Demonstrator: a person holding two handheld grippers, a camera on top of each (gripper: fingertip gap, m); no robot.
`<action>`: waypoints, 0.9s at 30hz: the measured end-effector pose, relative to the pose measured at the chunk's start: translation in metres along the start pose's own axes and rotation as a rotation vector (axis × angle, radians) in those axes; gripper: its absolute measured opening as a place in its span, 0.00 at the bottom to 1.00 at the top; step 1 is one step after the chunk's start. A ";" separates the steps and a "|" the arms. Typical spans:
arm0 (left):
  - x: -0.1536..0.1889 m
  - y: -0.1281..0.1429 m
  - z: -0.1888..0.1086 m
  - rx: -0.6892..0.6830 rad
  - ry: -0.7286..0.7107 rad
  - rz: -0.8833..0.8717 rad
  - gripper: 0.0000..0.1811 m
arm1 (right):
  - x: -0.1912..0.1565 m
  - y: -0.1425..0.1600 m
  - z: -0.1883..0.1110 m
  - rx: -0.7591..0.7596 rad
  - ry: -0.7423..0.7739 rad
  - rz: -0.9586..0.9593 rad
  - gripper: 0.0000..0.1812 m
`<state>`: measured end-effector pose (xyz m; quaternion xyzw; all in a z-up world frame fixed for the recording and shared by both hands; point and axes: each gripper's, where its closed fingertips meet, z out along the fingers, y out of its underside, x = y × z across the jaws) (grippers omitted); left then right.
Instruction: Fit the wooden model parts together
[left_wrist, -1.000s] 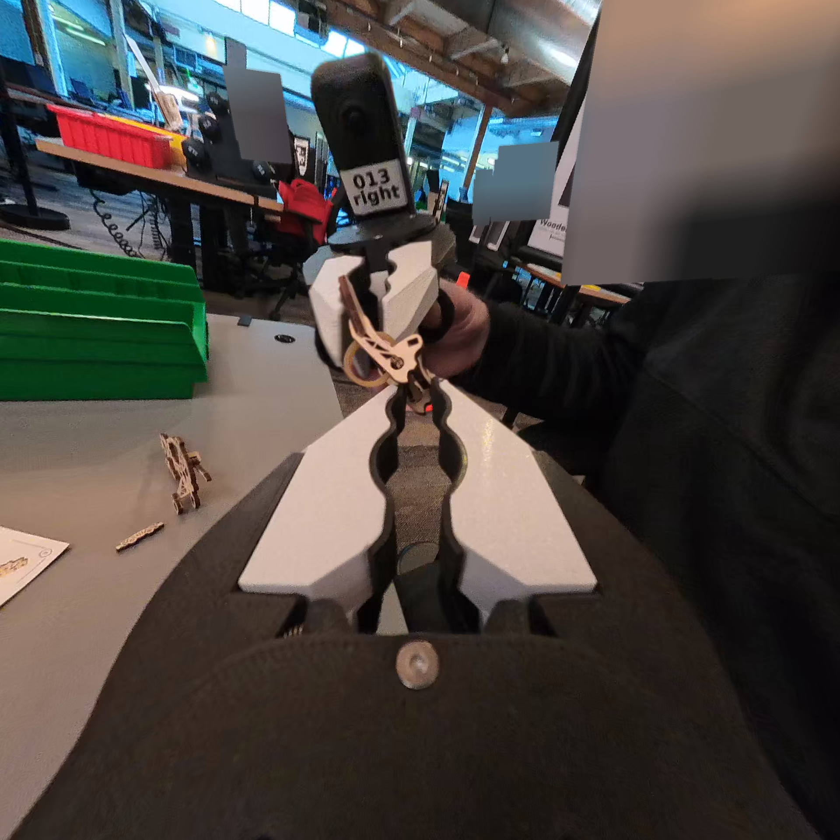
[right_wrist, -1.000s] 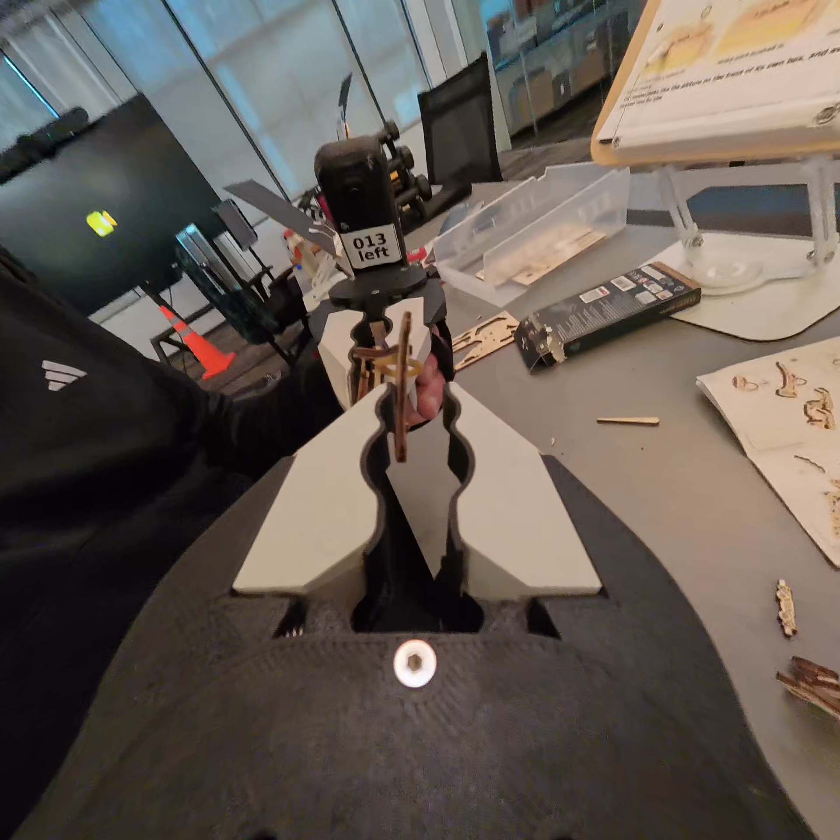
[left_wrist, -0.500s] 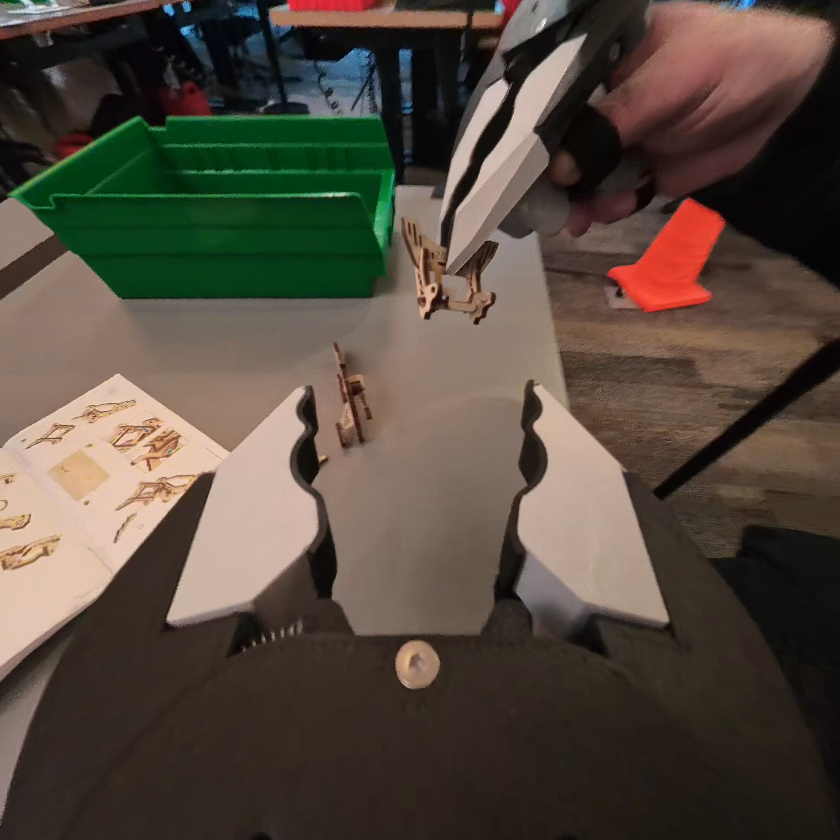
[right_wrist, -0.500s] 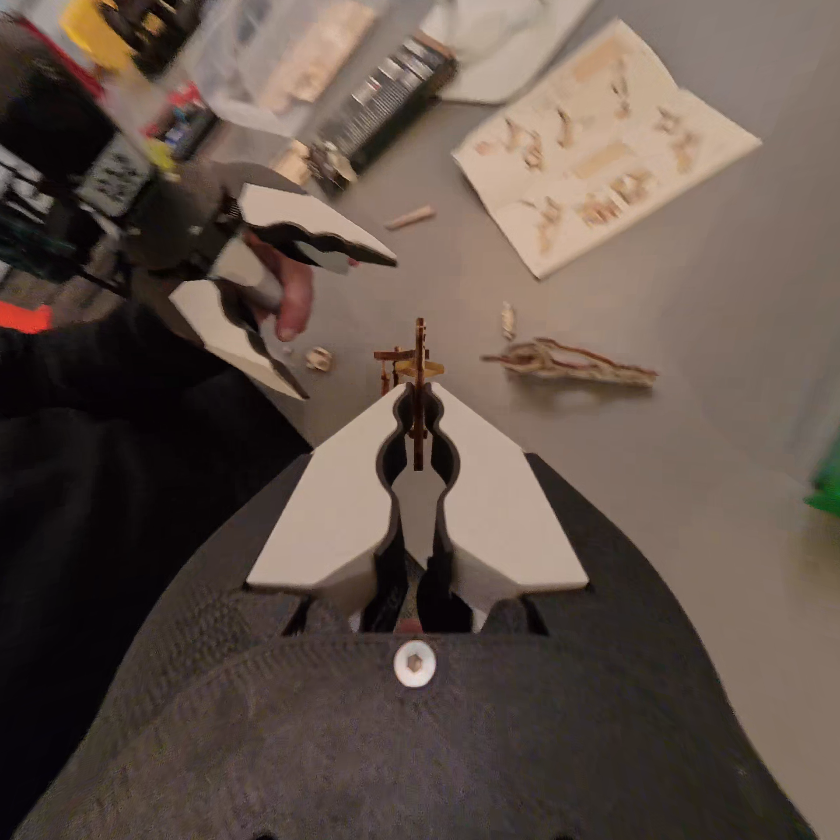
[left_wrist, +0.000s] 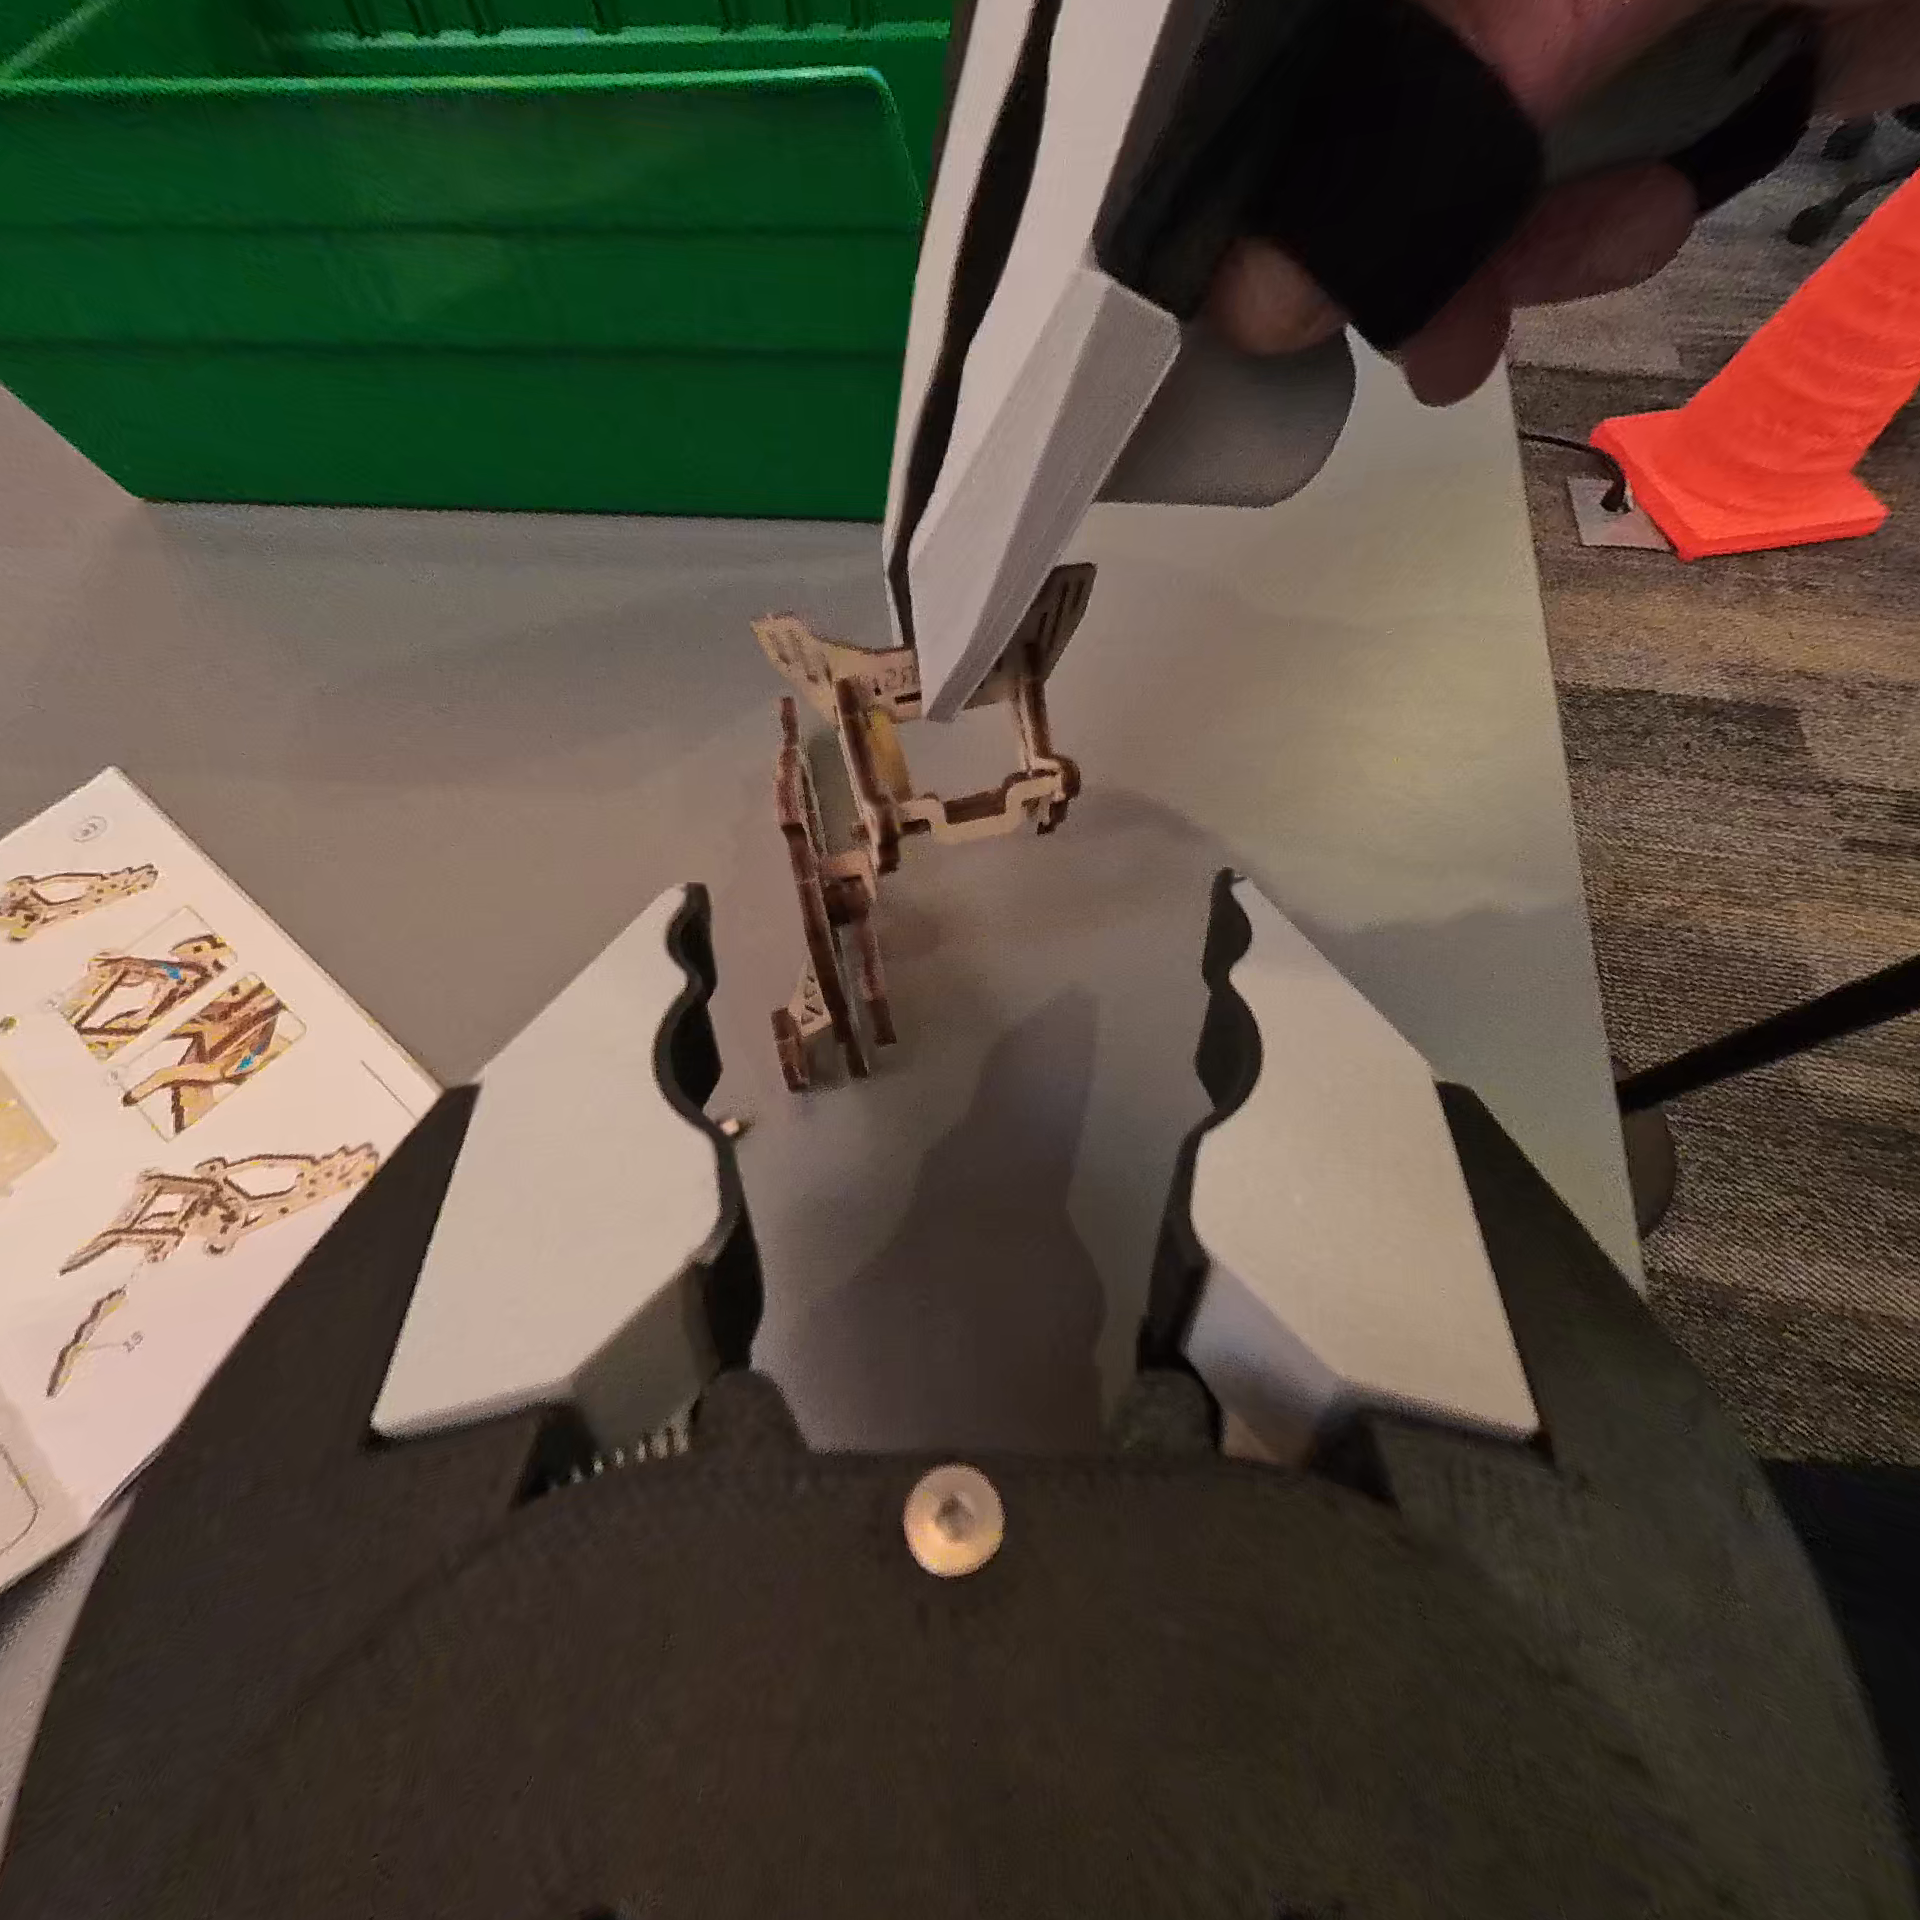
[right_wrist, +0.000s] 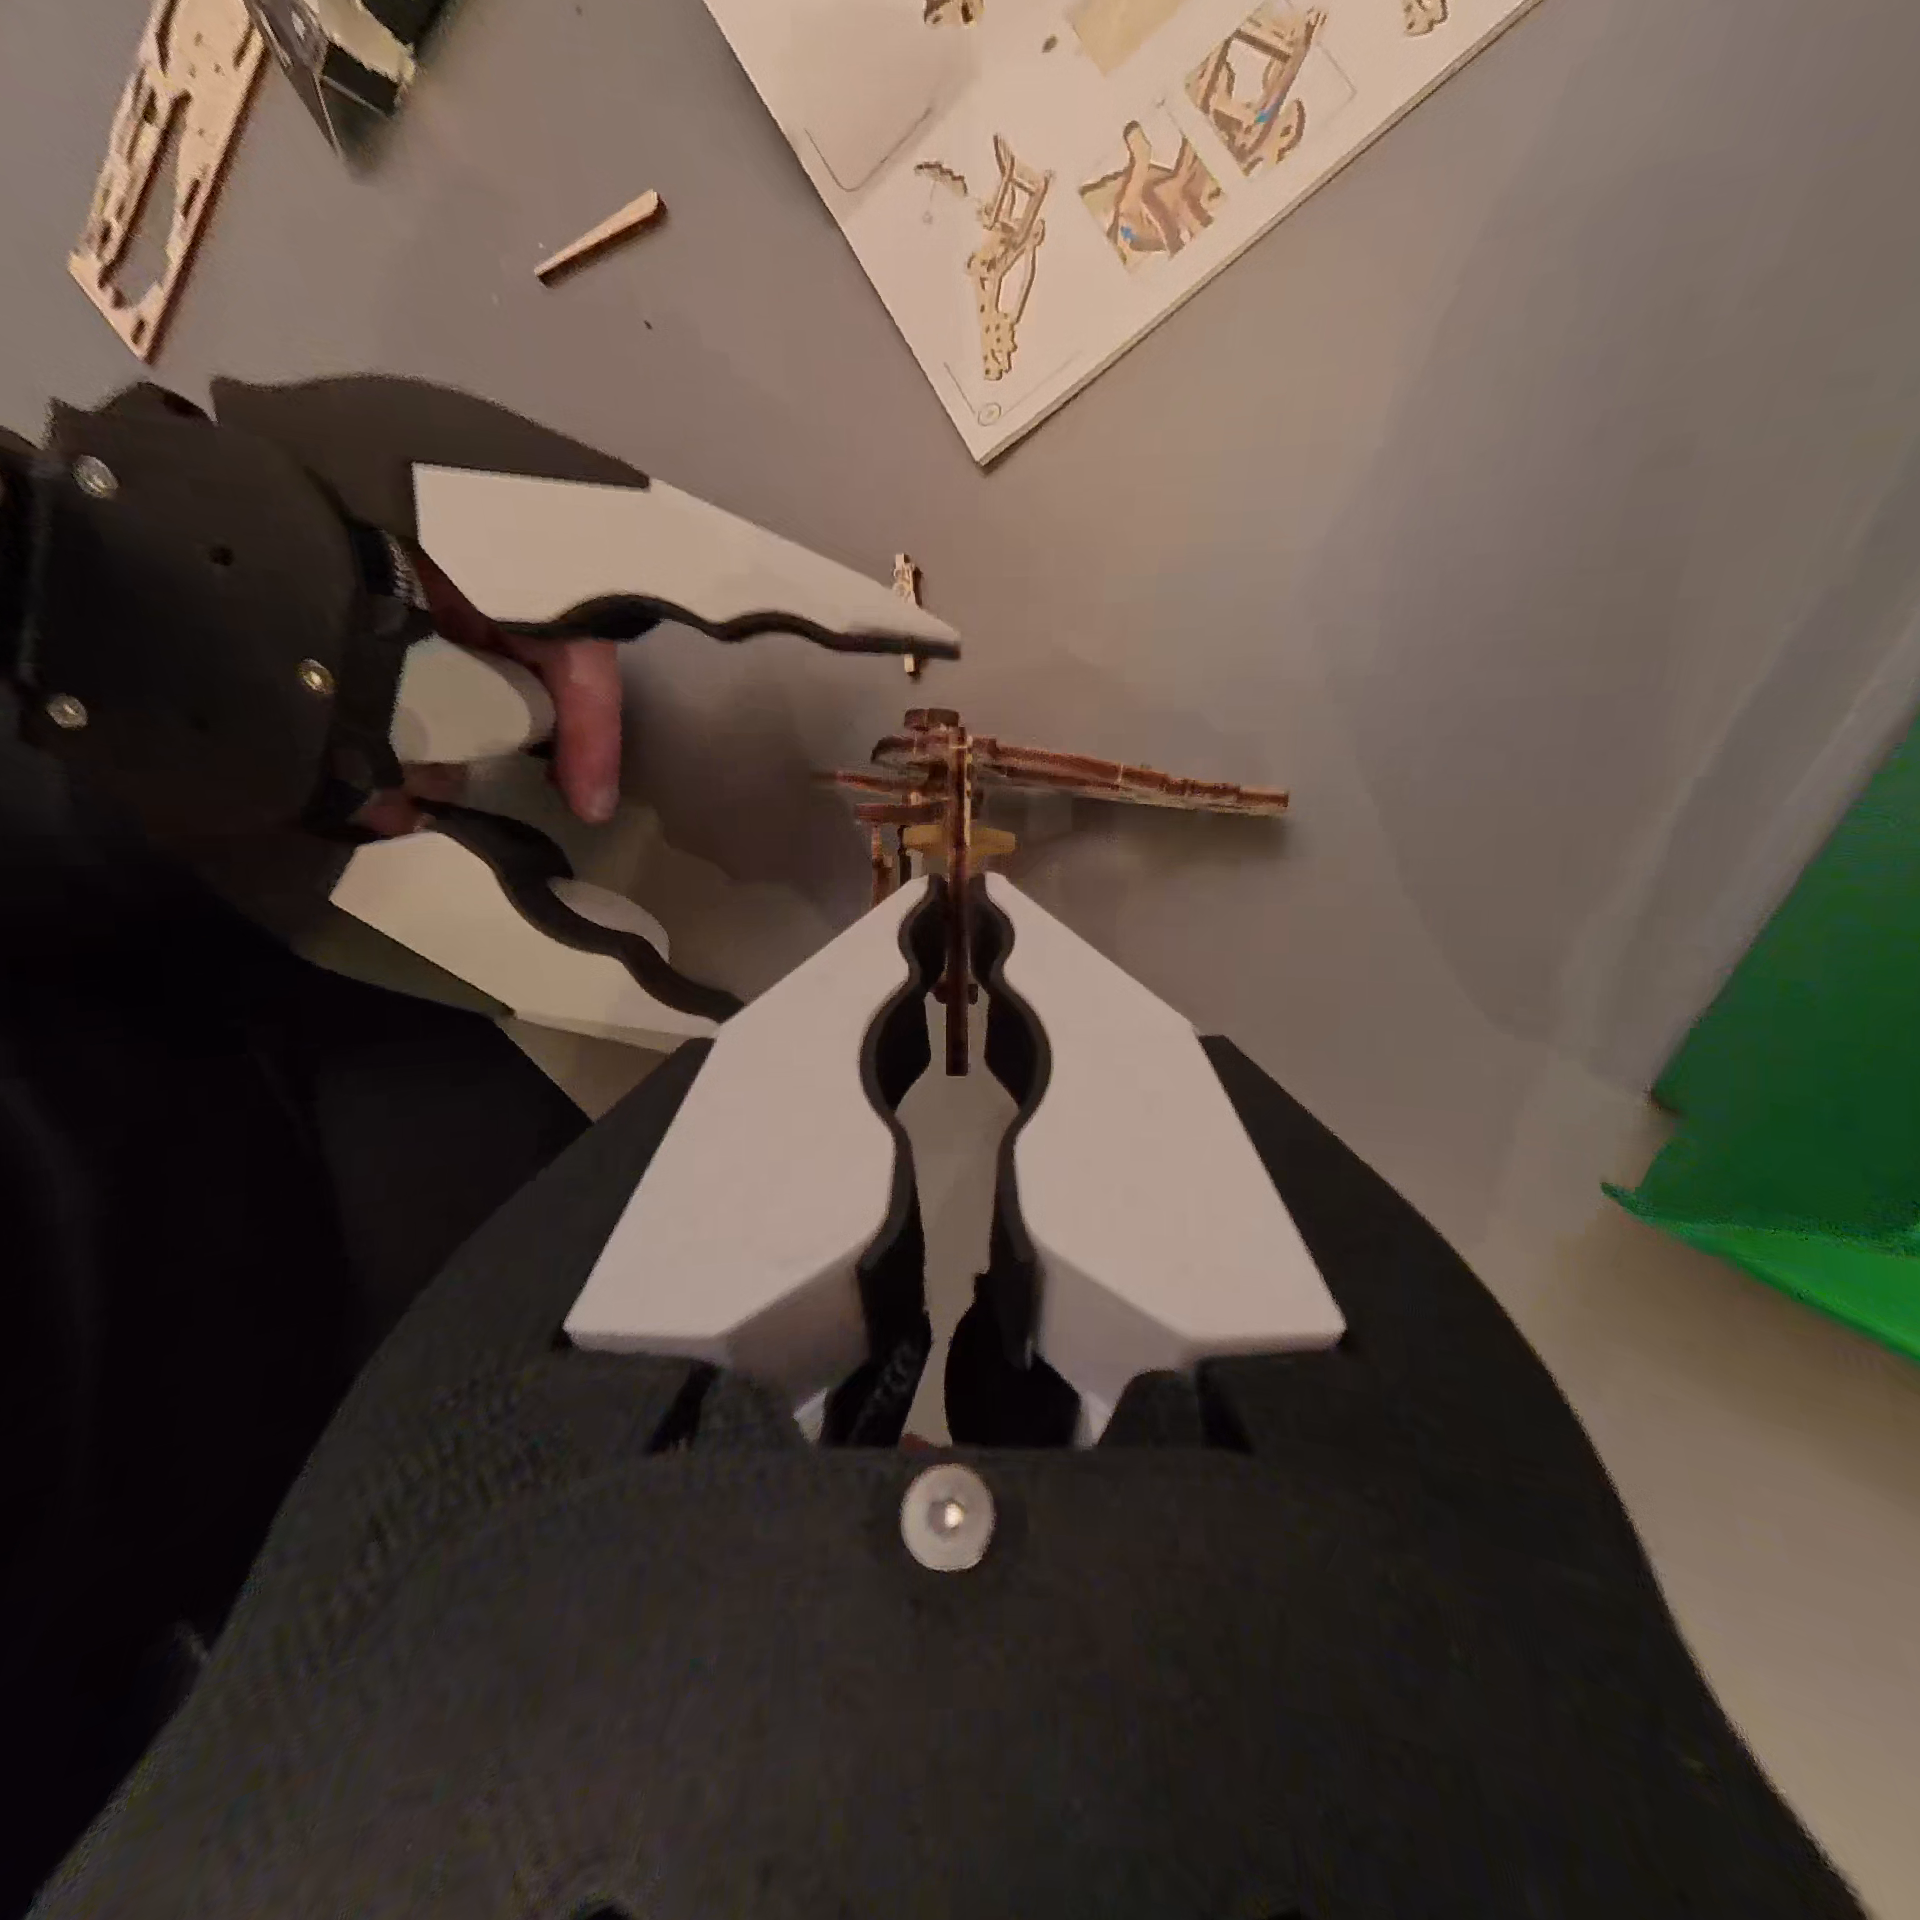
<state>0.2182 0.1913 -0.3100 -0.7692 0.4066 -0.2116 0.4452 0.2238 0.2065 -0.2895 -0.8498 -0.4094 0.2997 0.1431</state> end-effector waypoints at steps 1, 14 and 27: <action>0.000 -0.001 0.002 -0.001 -0.009 0.005 0.49 | 0.001 0.000 0.001 -0.006 -0.001 0.007 0.00; -0.008 -0.002 0.014 -0.035 -0.058 -0.026 0.38 | 0.007 -0.004 0.006 -0.021 0.001 0.029 0.00; -0.009 0.002 0.018 -0.061 -0.047 -0.050 0.33 | 0.005 -0.008 0.008 -0.031 0.029 0.004 0.00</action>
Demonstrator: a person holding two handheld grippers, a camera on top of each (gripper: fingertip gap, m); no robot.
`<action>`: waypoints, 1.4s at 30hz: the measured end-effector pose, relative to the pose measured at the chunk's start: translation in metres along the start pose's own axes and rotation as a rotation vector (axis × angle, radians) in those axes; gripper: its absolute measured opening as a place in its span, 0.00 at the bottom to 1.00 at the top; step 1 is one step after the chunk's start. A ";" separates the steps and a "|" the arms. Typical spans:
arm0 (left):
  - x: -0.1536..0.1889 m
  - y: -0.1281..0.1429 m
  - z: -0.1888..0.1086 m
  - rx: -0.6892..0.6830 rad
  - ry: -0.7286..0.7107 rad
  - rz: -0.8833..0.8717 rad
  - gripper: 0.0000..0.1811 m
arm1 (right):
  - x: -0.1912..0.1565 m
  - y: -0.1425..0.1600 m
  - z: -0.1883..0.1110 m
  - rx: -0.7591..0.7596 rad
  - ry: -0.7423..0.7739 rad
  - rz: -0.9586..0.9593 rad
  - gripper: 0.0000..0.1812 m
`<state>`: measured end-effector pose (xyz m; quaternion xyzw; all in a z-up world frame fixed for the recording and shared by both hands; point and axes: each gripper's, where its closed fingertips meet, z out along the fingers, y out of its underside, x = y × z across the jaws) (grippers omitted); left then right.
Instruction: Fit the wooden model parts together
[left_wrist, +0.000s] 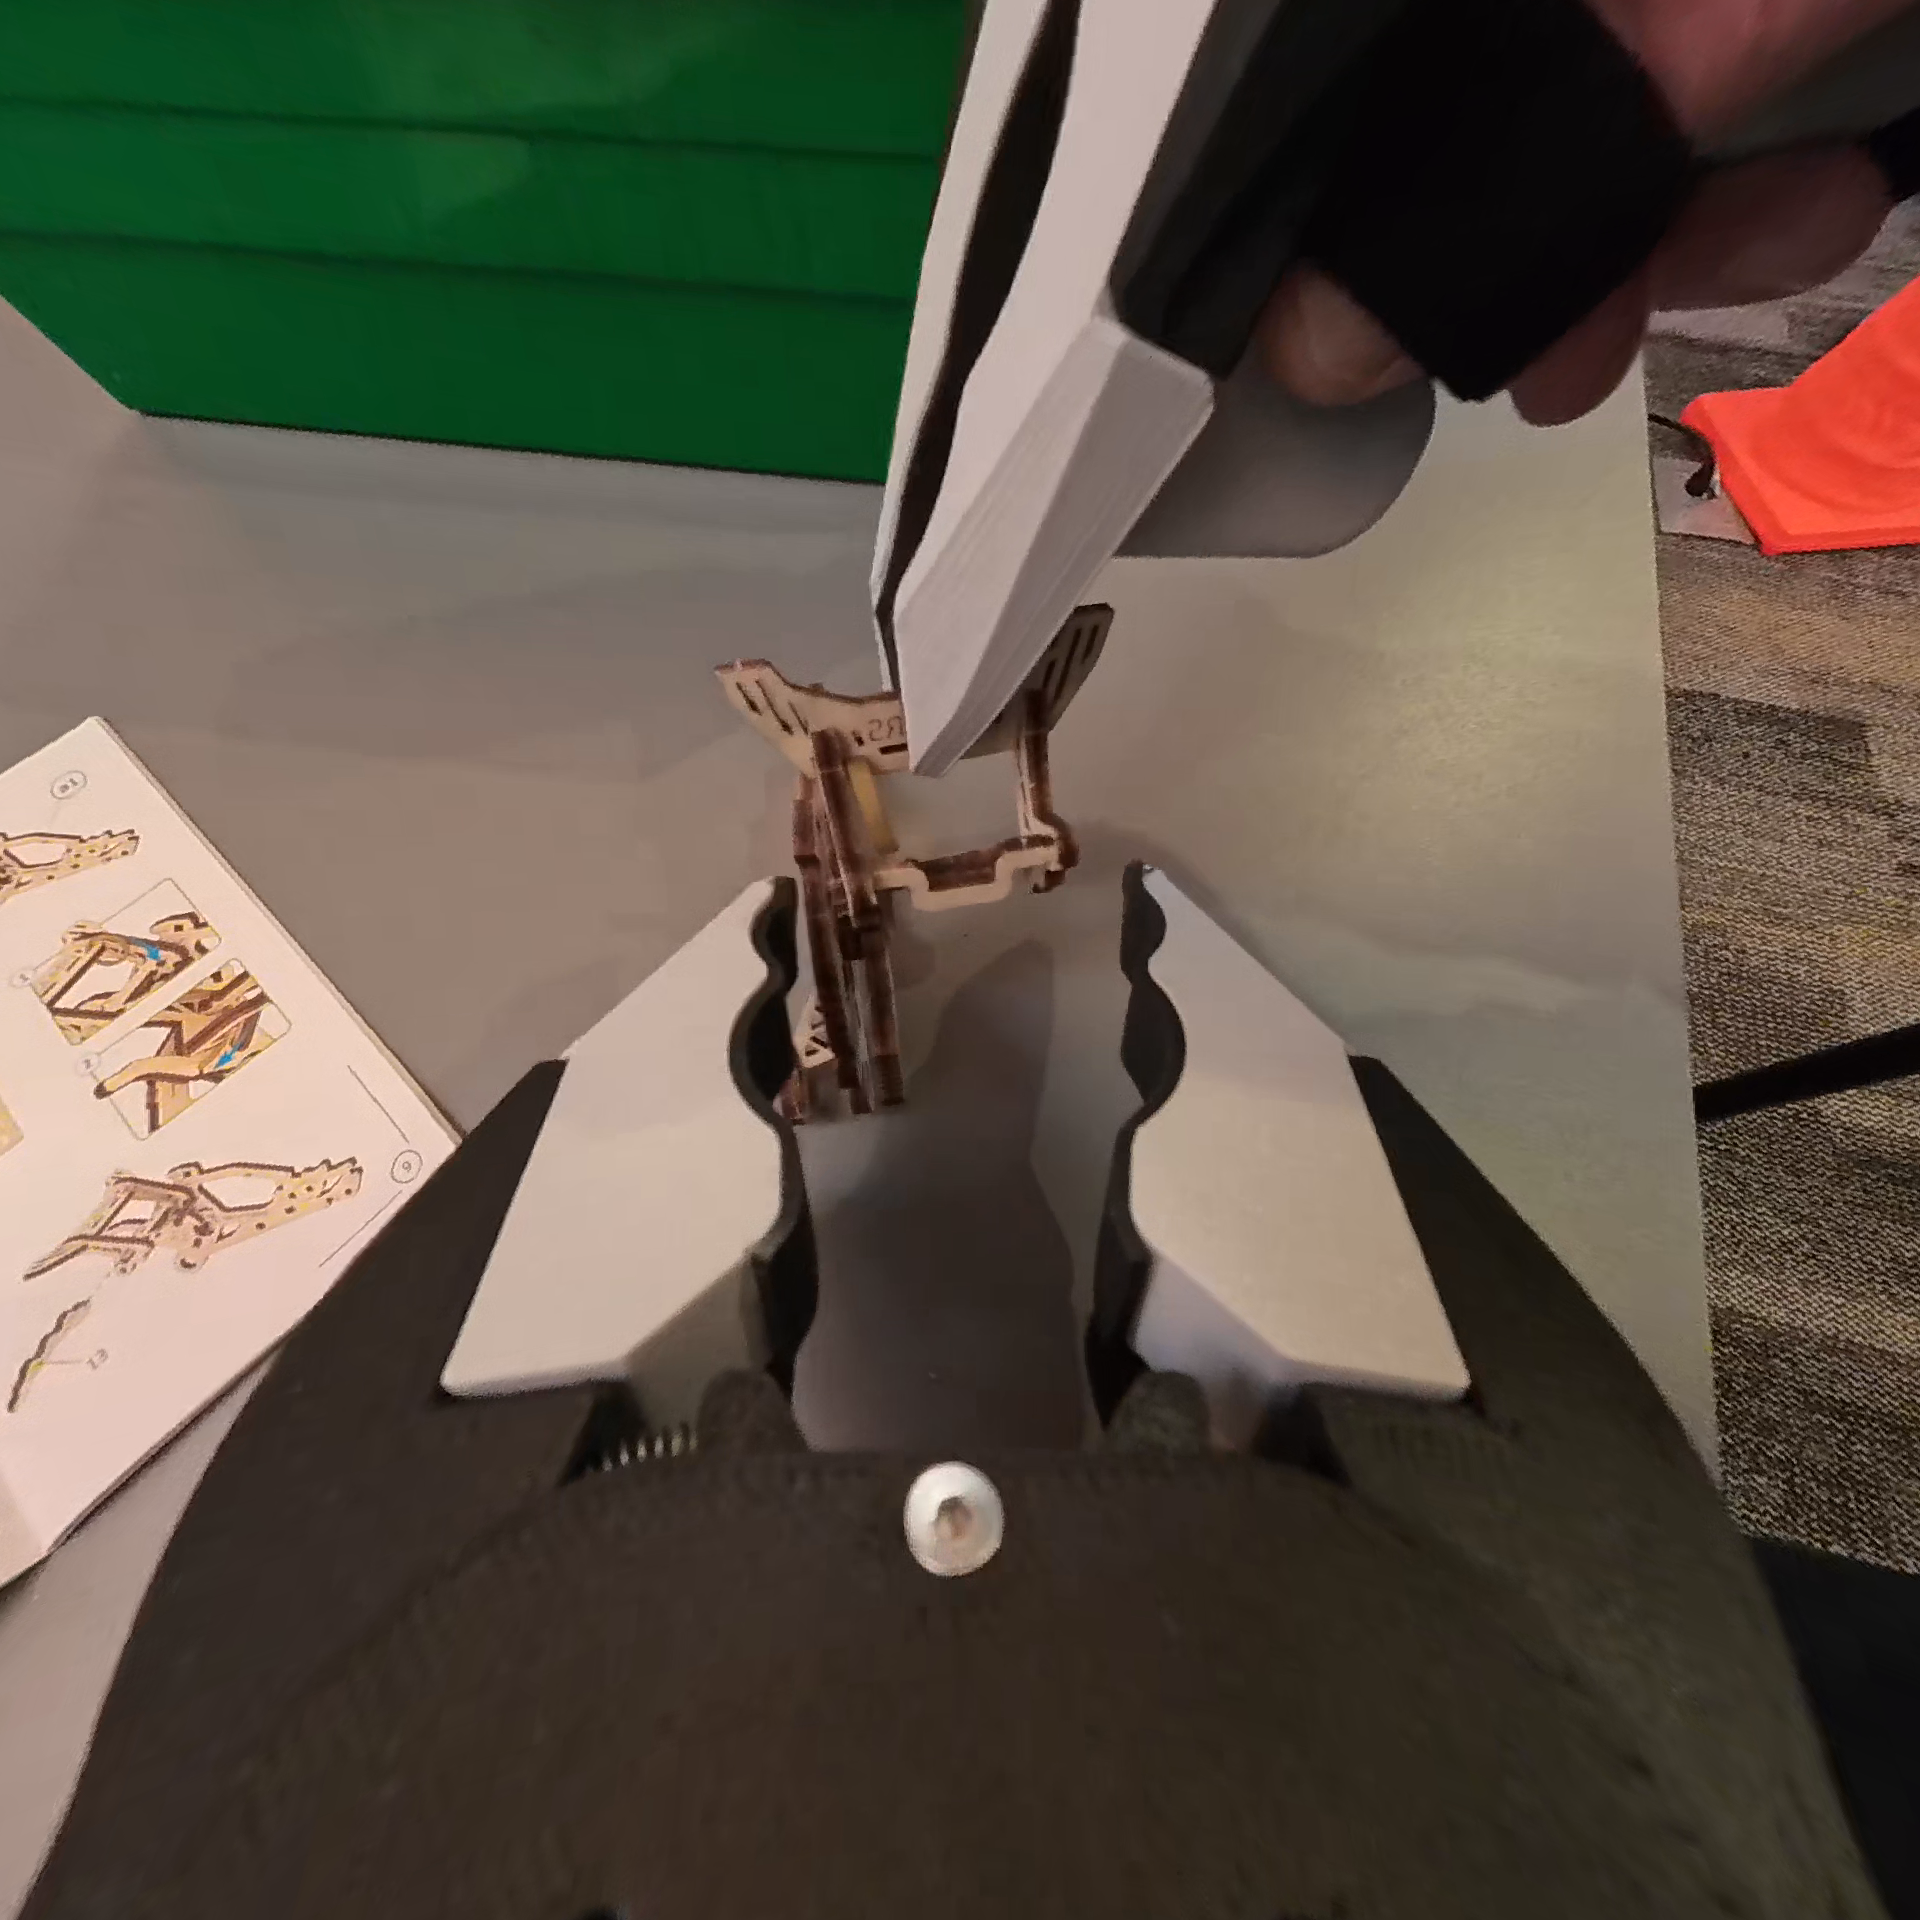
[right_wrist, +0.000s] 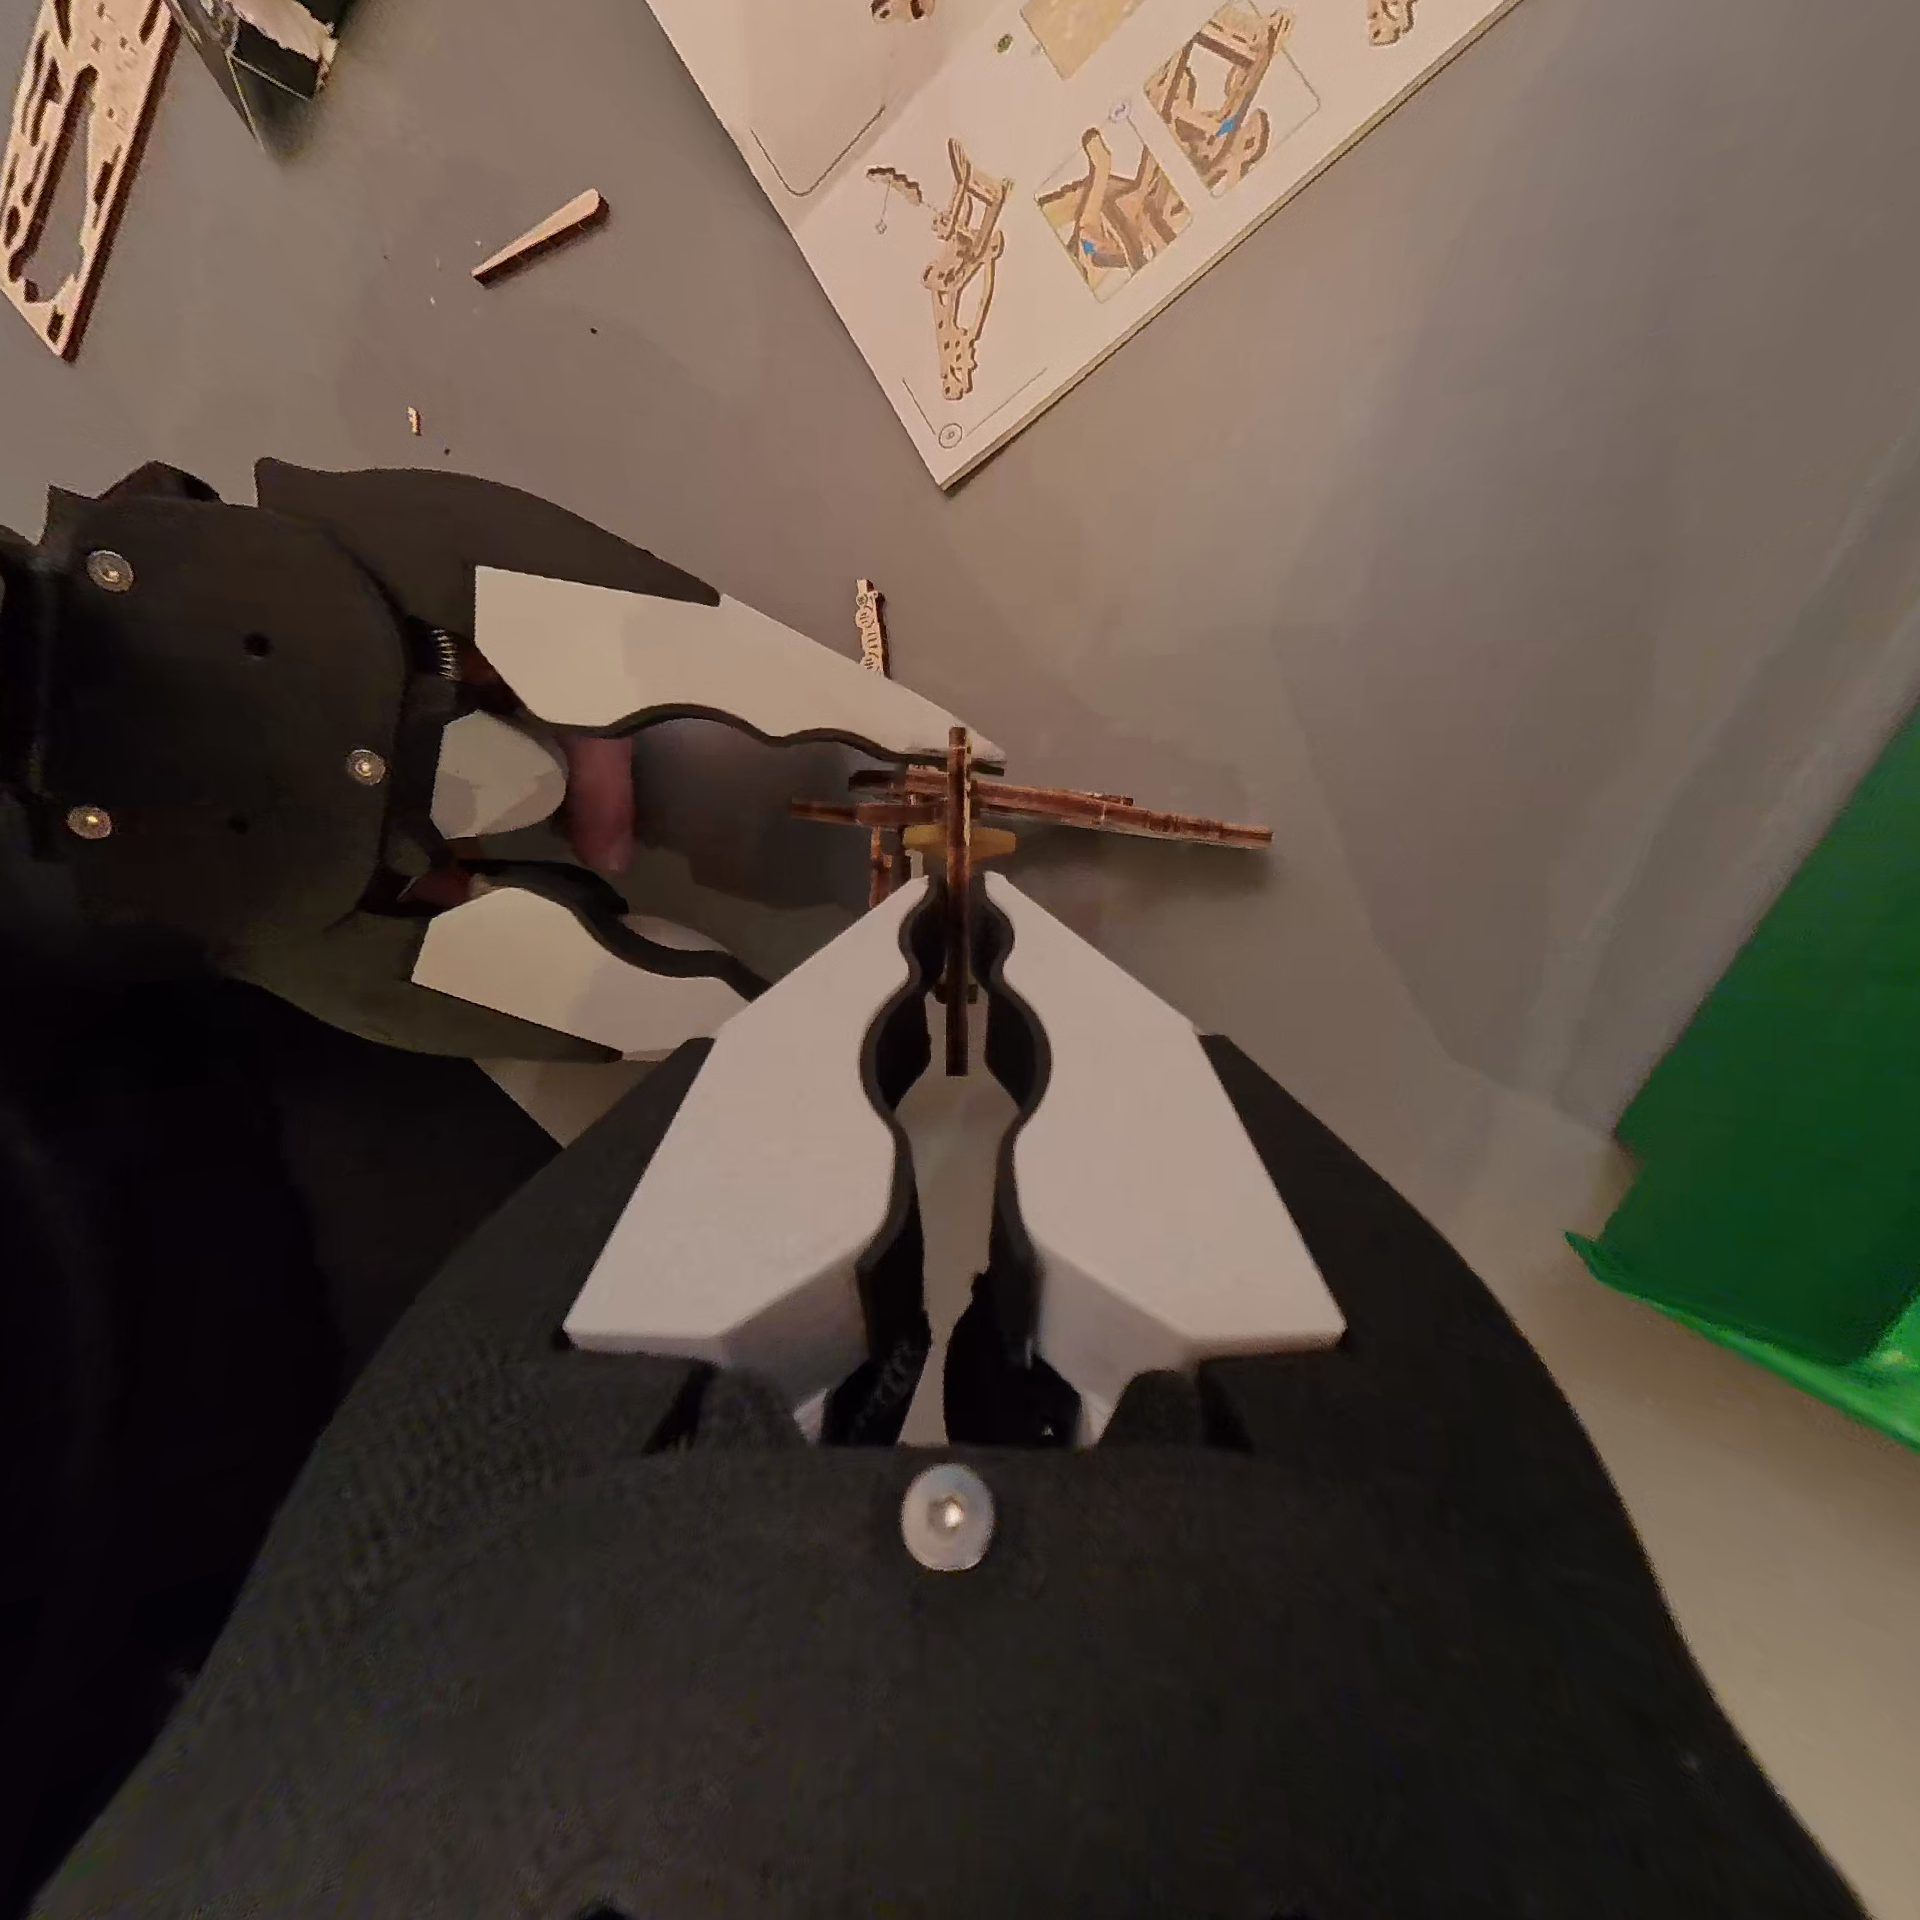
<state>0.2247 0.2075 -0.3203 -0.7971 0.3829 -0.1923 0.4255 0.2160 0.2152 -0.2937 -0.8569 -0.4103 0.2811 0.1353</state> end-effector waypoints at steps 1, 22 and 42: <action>0.001 0.000 0.000 -0.001 0.003 0.002 0.33 | -0.001 0.000 -0.001 0.004 -0.004 0.000 0.00; 0.000 -0.010 -0.008 0.084 -0.004 0.009 0.40 | -0.001 -0.001 -0.030 0.307 0.334 -0.315 0.00; 0.001 -0.005 -0.004 0.043 0.064 -0.058 0.37 | 0.003 -0.002 -0.012 0.186 0.529 -0.395 0.00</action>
